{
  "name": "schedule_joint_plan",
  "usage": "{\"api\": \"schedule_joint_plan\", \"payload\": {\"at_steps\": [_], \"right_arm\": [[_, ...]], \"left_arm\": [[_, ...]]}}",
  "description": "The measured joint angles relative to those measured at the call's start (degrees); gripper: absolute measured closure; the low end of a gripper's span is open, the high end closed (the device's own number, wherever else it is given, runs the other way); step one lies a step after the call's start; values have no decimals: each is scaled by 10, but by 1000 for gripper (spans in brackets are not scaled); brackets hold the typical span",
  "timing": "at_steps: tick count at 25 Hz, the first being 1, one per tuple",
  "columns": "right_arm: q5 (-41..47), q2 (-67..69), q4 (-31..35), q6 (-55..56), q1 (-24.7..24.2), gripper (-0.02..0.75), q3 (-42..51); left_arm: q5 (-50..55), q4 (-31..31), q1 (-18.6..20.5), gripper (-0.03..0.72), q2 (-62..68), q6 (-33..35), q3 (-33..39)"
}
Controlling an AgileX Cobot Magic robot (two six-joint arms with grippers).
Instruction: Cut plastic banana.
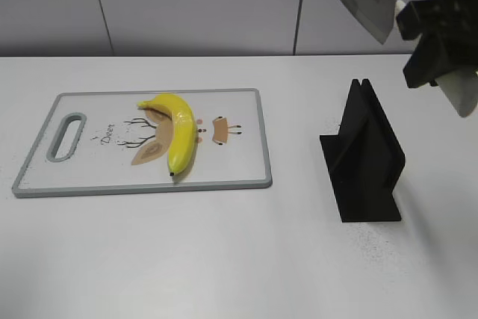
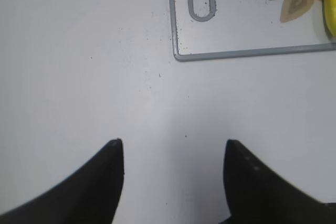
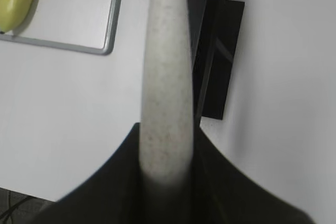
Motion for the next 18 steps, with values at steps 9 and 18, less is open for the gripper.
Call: {"api": "schedule_joint_plan", "payload": {"at_steps": [9, 18], "right_arm": [[-26, -86, -28, 35, 0, 577, 104], [-47, -110, -34, 40, 0, 577, 156]], "left_arm": [[-5, 1, 0, 105, -218, 0, 151], [0, -18, 0, 108, -448, 0, 253]]}}
